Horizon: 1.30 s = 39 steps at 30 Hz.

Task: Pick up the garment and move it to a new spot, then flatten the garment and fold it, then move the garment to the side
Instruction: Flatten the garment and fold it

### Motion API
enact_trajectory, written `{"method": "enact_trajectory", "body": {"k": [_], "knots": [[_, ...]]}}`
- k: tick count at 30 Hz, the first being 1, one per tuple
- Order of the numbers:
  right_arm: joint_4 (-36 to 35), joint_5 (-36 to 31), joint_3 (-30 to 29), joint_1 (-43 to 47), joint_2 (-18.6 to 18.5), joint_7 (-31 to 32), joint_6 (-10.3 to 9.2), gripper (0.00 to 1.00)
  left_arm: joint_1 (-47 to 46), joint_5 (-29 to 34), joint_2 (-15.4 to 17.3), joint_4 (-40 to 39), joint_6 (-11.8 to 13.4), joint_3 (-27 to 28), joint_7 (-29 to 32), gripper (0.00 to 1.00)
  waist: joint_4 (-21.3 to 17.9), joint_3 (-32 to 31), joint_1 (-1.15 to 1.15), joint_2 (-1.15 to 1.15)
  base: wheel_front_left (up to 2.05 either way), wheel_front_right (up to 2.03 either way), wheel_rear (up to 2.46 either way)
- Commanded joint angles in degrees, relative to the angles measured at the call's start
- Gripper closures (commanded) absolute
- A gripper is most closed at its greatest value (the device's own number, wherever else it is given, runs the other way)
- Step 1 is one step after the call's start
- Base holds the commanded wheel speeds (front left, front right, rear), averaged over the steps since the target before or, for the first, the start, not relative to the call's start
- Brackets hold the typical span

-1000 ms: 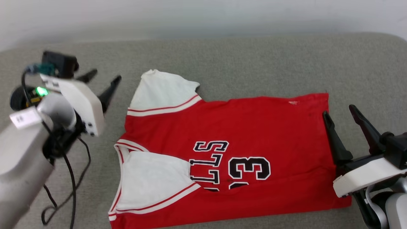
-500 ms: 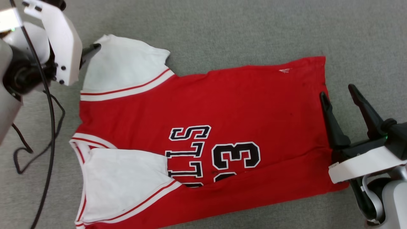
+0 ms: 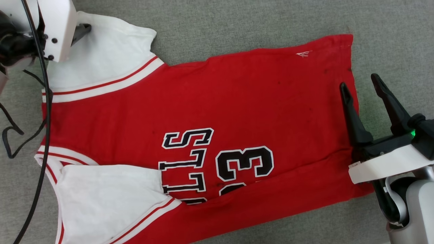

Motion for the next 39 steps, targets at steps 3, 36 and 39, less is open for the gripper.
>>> {"method": "enact_trajectory", "body": {"k": [3,36,39], "knots": [[0.36,0.54,-0.01,-0.8,-0.1,-0.37,-0.05,0.0,2.22,0.24,-0.41,1.13,-0.34,-2.02,0.52,0.0,-0.41,0.3,0.0,0.0,0.0,0.0,0.0],[12.74,21.98,11.36,-23.23,-27.3,50.01,-0.05,0.0,2.9,1.08,-4.0,-10.05,-1.35,-8.88,-17.49,1.0,11.44,-8.6,0.0,0.0,0.0,0.0,0.0],[15.83,20.74,14.22,-25.93,-28.26,51.69,-0.05,0.0,2.07,1.03,-4.23,-11.0,-1.35,-9.47,-18.11,1.0,12.29,-7.68,0.0,0.0,0.0,0.0,0.0]]}}
